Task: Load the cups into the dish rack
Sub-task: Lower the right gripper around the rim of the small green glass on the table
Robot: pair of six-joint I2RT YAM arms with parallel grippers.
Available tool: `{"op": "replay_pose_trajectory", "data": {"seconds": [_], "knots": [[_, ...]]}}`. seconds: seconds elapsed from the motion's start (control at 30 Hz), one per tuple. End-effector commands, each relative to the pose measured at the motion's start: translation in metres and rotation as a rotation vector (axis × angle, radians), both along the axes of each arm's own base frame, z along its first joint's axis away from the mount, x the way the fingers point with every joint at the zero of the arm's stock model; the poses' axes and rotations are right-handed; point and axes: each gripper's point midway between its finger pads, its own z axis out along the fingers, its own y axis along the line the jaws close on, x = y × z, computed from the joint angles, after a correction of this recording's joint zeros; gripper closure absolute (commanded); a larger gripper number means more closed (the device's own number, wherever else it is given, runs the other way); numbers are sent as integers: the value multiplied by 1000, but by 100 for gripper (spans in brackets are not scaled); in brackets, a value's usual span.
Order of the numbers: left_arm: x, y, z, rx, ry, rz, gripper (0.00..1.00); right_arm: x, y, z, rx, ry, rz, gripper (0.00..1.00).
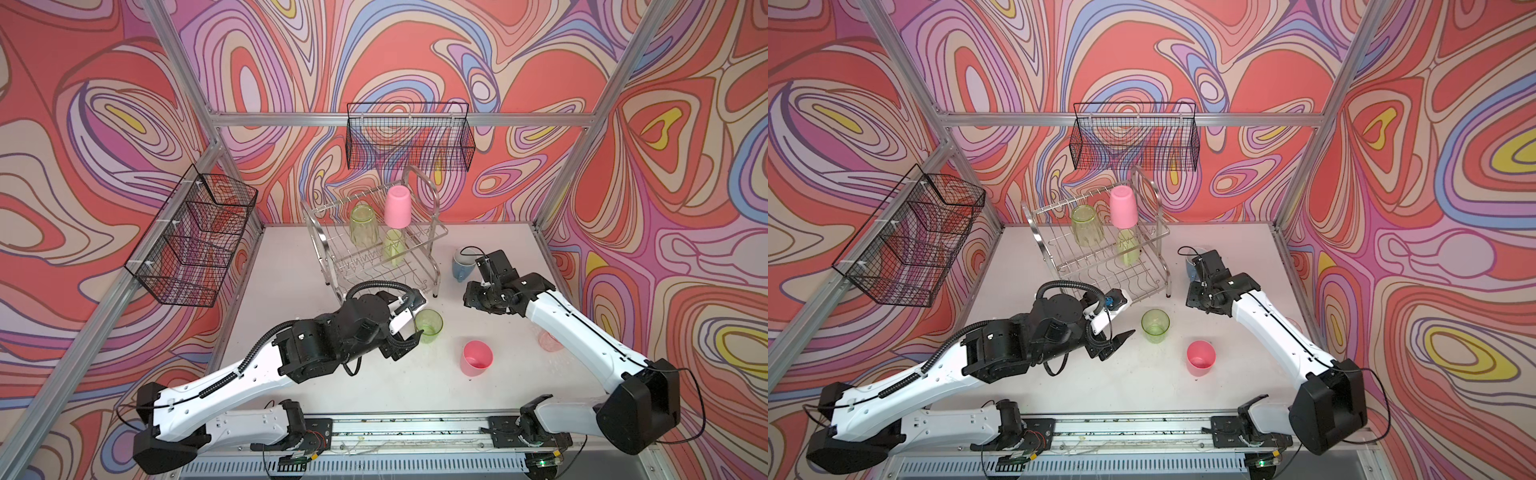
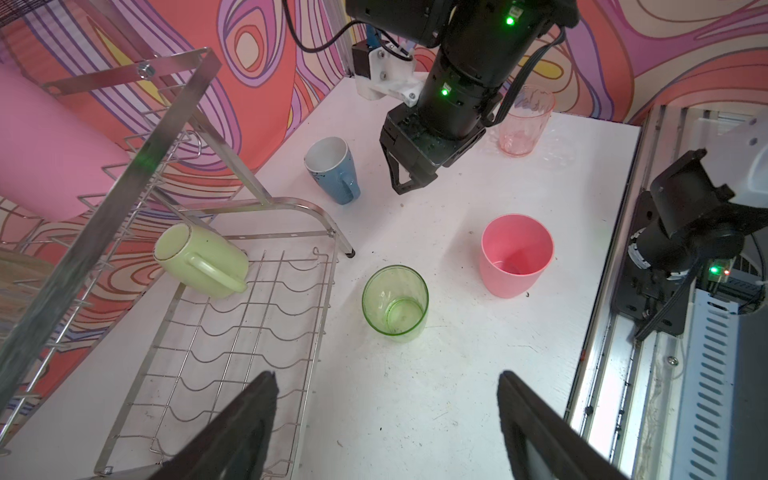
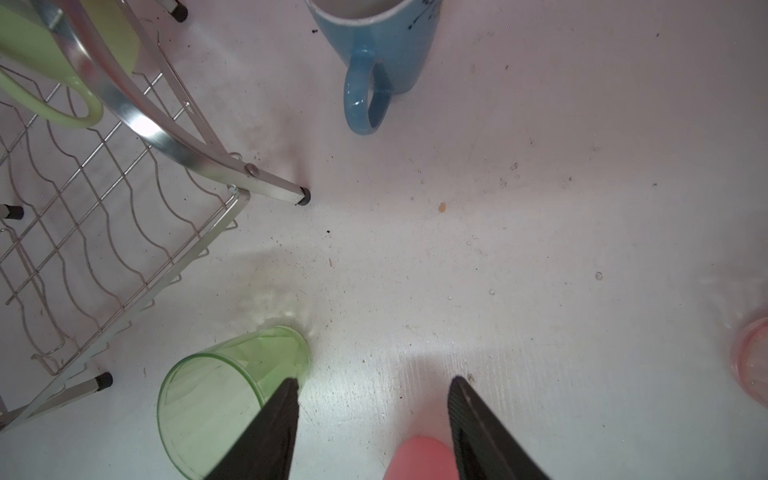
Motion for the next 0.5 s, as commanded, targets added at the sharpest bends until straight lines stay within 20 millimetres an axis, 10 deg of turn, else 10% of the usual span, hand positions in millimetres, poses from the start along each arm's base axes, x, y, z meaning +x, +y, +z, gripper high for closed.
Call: {"op": "replay_pose_trajectory", "data": {"seconds": [0.0,0.47], "knots": [[-2,0,-2,37,-8,24,15,2,4,-1,16,-13,19,41],[-19,8,-35,55,79,102,16,1,62,-13,-20,4,259,49]]}}
